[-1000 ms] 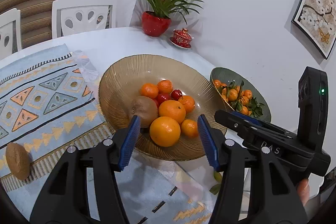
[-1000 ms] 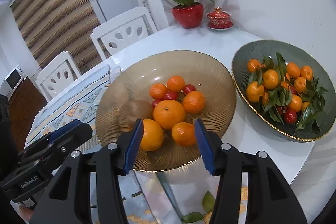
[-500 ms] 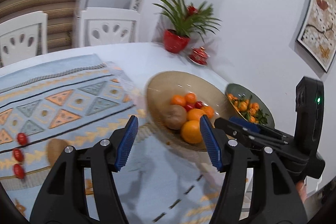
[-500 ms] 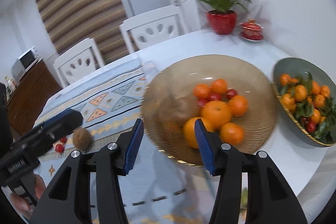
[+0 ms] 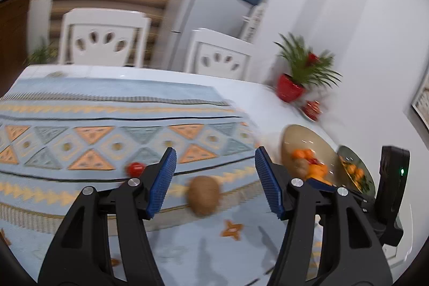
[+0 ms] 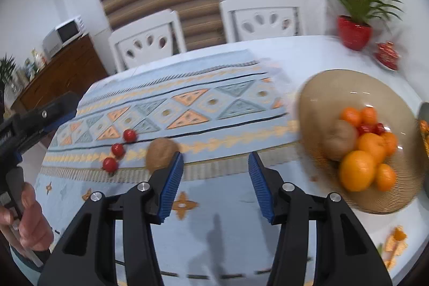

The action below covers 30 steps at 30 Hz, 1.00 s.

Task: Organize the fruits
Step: 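Move both open tools back to the tomatoes and kiwi on the tablecloth, then close the left tool on a cherry tomato while the right tool grasps a kiwi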

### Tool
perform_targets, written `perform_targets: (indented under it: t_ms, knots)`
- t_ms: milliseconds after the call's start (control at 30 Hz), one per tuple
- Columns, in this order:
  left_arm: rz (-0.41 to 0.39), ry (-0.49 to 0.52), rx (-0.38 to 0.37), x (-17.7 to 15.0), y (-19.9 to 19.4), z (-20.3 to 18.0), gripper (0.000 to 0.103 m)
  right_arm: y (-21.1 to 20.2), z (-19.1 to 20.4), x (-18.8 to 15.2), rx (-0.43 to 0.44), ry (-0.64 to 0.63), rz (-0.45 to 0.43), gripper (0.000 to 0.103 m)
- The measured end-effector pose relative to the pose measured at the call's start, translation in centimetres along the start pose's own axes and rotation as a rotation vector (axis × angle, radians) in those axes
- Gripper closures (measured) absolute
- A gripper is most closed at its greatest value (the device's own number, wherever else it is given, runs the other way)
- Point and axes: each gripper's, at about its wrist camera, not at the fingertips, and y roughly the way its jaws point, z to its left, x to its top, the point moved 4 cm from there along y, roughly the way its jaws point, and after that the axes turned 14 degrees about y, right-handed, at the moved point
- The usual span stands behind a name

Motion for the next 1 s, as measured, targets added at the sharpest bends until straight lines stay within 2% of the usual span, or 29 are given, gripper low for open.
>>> perform_targets:
  t_ms: [167, 300, 367, 533, 600, 800, 1000]
  knots:
    - [0.024, -0.072, 0.052, -2.1, -0.2, 5.0, 0.042, 3.2, 3.4, -1.4, 0.023, -0.043, 0.060, 0.052]
    - [0.059, -0.024, 0.104, -4.1, 1.2, 6.5, 0.042, 5.9, 4.9, -2.8, 0.023, -0.057, 0.093, 0.045]
    - [0.098, -0.022, 0.090, -5.5, 2.6, 7.2, 0.042, 7.2, 5.1, -3.5, 0.030, -0.054, 0.116, 0.045]
    - [0.168, -0.012, 0.050, -8.6, 5.1, 7.7, 0.042, 9.8, 5.1, -4.5, 0.021, -0.036, 0.153, 0.042]
    - [0.196, -0.016, 0.023, -8.8, 5.5, 7.8, 0.042, 10.5, 5.1, -4.4, 0.023, -0.020, 0.163, 0.040]
    - [0.274, 0.020, 0.050, -9.6, 6.4, 7.4, 0.038, 12.2, 5.8, -4.2, 0.035, 0.008, 0.172, 0.038]
    - [0.294, 0.048, 0.048, -9.6, 7.0, 7.0, 0.038, 12.7, 6.7, -4.4, 0.014, -0.028, 0.154, 0.034]
